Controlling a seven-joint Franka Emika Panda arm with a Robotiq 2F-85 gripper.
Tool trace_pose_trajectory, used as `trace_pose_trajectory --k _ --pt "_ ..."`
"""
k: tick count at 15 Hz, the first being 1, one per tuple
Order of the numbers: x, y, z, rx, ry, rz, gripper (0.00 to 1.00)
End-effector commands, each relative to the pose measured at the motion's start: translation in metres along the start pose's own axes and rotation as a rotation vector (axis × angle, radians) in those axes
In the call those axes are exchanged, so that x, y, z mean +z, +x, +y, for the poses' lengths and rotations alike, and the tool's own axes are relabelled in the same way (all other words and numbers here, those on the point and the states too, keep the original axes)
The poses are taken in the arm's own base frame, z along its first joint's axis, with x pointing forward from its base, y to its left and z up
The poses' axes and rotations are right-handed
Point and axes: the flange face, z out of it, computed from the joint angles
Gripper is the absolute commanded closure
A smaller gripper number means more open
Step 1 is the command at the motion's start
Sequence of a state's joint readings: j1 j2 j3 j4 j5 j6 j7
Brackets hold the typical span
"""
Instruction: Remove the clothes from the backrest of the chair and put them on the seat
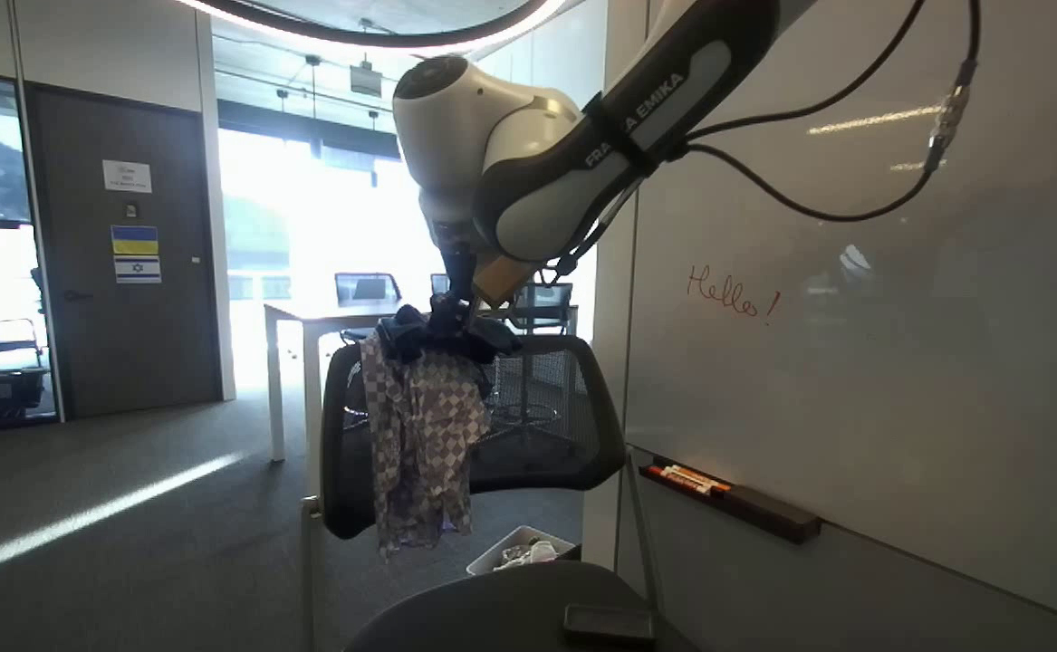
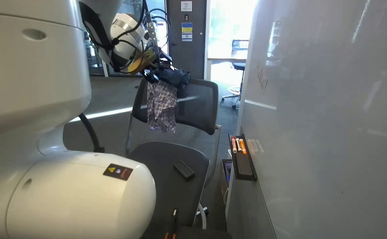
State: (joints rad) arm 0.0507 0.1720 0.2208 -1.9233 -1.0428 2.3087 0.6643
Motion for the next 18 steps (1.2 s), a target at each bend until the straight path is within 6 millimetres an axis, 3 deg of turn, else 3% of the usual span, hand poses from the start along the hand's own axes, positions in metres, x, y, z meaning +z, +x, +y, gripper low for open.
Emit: trace_pose_trajectory --k 1,3,7,8,10,17,18 --pt "0.041 0.028 -0.018 -0.007 -0.011 0.03 0.0" --pt "0.06 0.035 -0.024 -0.01 -0.014 0.046 0.0" --pt "0.096 0.043 -0.013 -0.016 -0.047 0.061 0.0" --pt "0.102 0.041 -0.01 -0.021 -0.035 0.048 0.25" --pt "0.111 0.038 -0.01 -0.025 -0.025 0.044 0.32" --pt "0.106 0.025 -0.028 -0.073 0.015 0.054 0.88" --pt "0.104 0.024 -0.03 -0.081 0.014 0.058 0.91"
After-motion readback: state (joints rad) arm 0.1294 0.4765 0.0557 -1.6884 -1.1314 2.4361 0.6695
